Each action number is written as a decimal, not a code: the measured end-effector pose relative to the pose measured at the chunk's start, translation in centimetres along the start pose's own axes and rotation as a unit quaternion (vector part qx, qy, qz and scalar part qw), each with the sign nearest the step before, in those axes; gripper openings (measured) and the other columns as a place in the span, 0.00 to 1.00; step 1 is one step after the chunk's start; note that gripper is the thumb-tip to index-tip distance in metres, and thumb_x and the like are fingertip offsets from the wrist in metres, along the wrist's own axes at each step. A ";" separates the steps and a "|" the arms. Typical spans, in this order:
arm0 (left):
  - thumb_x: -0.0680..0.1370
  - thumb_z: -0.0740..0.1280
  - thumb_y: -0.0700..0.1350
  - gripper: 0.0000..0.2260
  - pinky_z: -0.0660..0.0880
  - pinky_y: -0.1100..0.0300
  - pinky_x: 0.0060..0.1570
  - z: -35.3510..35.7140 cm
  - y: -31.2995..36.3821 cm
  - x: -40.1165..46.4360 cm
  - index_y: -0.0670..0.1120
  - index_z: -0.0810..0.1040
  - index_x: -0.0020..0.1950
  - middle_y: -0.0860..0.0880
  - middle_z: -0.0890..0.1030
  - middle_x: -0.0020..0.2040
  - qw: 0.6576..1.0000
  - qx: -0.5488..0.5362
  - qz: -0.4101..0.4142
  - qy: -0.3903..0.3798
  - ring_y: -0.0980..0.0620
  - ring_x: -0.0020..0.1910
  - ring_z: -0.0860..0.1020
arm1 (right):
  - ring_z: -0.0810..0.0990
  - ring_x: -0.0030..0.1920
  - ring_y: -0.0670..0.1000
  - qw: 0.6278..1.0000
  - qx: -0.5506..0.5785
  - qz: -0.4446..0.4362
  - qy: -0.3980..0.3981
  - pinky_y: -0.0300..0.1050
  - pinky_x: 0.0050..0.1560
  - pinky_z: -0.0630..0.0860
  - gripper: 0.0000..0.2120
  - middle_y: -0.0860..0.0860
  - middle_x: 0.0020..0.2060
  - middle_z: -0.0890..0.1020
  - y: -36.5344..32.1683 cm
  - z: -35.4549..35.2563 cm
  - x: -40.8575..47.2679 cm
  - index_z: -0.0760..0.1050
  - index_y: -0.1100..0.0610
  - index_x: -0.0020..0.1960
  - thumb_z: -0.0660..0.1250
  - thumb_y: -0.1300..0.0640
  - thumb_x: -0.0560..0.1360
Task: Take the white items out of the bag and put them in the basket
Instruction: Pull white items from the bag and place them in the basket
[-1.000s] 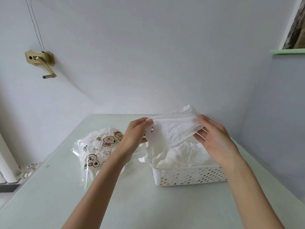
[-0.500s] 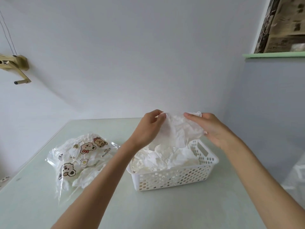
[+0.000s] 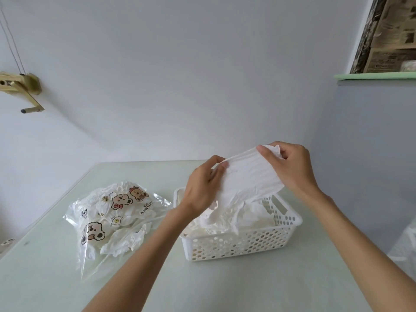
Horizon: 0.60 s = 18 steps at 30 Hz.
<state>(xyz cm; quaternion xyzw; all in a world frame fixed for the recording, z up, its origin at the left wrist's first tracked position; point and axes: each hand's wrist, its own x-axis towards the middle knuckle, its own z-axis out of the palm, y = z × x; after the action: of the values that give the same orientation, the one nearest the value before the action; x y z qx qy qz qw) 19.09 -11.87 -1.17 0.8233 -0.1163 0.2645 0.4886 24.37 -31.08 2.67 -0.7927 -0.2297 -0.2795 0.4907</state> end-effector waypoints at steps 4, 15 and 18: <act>0.82 0.58 0.53 0.10 0.66 0.58 0.35 -1.5 -0.9 -0.1 0.56 0.74 0.42 0.58 0.69 0.23 0.998 0.069 -0.006 0.010 0.58 0.27 0.70 | 0.56 0.28 0.49 0.996 -0.056 -0.057 0.042 0.43 0.31 0.57 0.25 0.49 0.21 0.59 -0.5 -0.4 0.2 0.65 0.52 0.24 0.72 0.41 0.70; 0.83 0.59 0.48 0.13 0.76 0.52 0.53 -4.6 -1.7 -1.1 0.41 0.79 0.47 0.45 0.82 0.44 0.986 -0.099 -0.060 0.119 0.50 0.45 0.79 | 0.74 0.36 0.45 0.994 0.063 -0.057 0.063 0.40 0.47 0.70 0.19 0.50 0.30 0.76 -5.7 4.2 0.1 0.74 0.62 0.34 0.66 0.49 0.78; 0.82 0.59 0.44 0.14 0.76 0.65 0.44 -5.7 0.1 -1.5 0.35 0.77 0.46 0.43 0.80 0.40 0.968 -0.158 -0.058 0.187 0.54 0.38 0.79 | 0.64 0.27 0.44 0.990 0.116 -0.051 0.062 0.40 0.32 0.64 0.20 0.47 0.22 0.66 -8.2 5.1 -0.9 0.70 0.62 0.32 0.66 0.52 0.78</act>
<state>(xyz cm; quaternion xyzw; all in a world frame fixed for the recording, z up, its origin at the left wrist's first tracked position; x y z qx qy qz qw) 16.00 -7.10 0.23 0.6770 -0.0152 0.3630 0.6401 19.59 -23.16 5.57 -0.6987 -0.2698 -0.3248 0.5775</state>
